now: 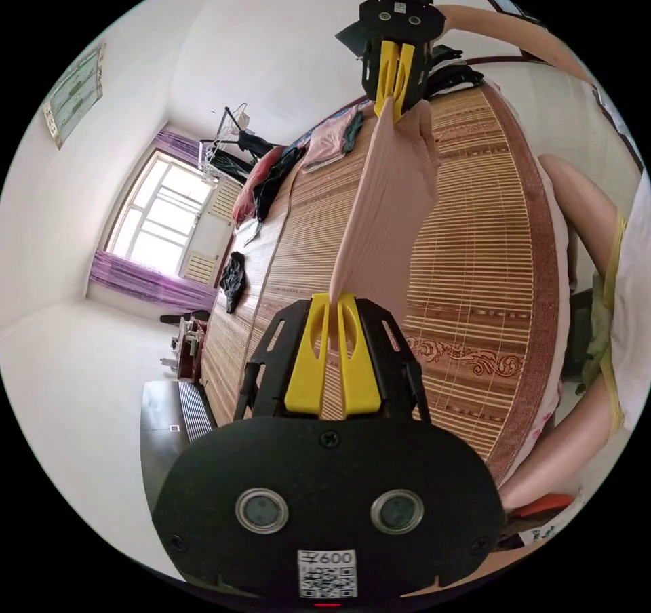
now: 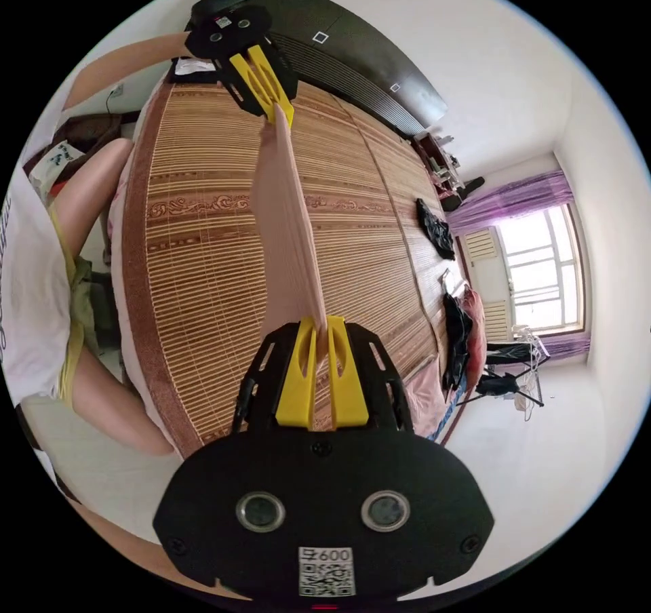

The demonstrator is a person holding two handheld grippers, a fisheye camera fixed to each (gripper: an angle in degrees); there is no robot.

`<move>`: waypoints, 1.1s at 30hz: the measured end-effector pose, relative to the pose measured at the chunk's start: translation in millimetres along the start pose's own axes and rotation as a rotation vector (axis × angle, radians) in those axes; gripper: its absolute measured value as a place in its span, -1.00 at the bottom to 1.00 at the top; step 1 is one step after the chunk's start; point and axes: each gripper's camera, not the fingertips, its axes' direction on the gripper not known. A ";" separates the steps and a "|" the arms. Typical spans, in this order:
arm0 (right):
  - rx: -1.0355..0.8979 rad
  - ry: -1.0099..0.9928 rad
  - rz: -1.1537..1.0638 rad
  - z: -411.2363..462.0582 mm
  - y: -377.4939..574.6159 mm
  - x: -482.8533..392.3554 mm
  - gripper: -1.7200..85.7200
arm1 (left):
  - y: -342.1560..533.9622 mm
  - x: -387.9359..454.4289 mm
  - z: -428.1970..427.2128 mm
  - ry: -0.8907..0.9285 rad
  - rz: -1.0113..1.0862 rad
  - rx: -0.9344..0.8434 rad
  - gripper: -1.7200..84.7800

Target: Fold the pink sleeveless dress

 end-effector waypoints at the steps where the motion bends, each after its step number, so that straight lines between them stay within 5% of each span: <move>1: -0.018 -0.026 -0.037 4.9 -23.7 2.5 -0.98 | -4.2 -0.1 32.9 0.027 0.014 -0.014 -0.90; 10: -0.006 -0.096 -0.021 -72.9 -177.6 85.1 -0.98 | -26.9 -58.5 203.6 0.053 -0.061 0.018 -0.90; 23: 0.012 -0.324 -0.021 -465.8 -247.1 235.3 -0.98 | -195.2 -133.1 154.1 0.280 0.008 -0.001 -0.90; 33: -0.026 -0.410 0.002 -624.1 -245.7 284.1 -0.98 | -297.3 -100.4 216.2 0.387 0.042 0.034 -0.90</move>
